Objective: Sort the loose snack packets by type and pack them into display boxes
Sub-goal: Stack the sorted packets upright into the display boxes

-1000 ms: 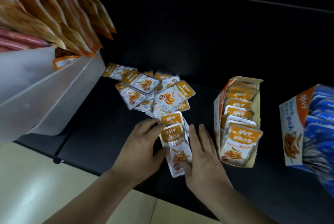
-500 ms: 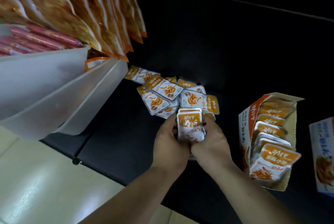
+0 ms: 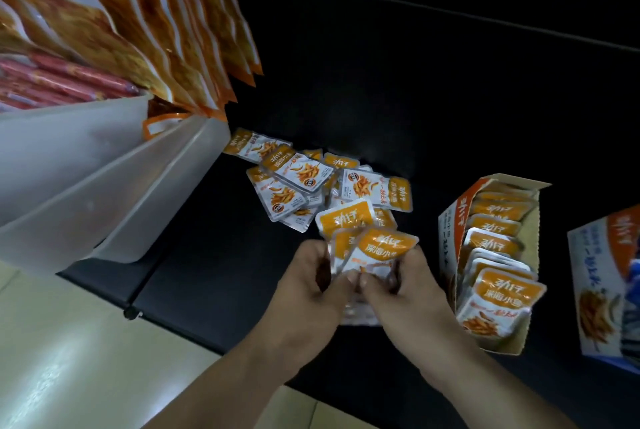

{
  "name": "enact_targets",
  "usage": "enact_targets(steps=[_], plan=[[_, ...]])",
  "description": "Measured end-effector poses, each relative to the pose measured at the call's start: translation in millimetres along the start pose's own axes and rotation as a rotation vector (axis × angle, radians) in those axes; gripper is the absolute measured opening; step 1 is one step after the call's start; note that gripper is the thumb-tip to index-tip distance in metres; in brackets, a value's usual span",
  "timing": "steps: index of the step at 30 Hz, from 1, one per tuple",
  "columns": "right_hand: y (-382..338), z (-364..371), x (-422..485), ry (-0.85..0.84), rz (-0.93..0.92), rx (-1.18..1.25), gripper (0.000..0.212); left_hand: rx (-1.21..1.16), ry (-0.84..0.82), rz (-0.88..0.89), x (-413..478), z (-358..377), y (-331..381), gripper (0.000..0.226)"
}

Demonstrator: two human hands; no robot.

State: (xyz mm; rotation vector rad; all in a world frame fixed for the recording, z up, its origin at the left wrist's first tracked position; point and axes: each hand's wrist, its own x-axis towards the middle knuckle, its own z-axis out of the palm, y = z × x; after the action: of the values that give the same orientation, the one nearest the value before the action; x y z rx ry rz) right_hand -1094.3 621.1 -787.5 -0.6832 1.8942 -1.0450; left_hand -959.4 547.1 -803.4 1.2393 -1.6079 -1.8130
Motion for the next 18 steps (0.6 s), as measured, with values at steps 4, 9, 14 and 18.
enact_targets(steps=[4, 9, 14, 18], plan=[[-7.5, -7.7, 2.6, 0.036, -0.221, -0.103, 0.074, 0.19, -0.02, 0.181, -2.8, -1.6, 5.9, 0.042], [-5.9, -8.0, -4.4, 0.034, -0.512, -0.217, 0.119, 0.251, 0.086, 0.276, -1.0, 1.6, -0.2, 0.046], [14.0, -9.5, -3.9, -0.032, -0.564, -0.279, 0.104, 0.288, 0.062, 0.231, -0.5, 3.1, -6.0, 0.07], [5.0, -11.3, 3.0, -0.078, -0.451, -0.246, 0.094, 0.282, -0.019, 0.189, 0.1, 10.1, 1.9, 0.07]])
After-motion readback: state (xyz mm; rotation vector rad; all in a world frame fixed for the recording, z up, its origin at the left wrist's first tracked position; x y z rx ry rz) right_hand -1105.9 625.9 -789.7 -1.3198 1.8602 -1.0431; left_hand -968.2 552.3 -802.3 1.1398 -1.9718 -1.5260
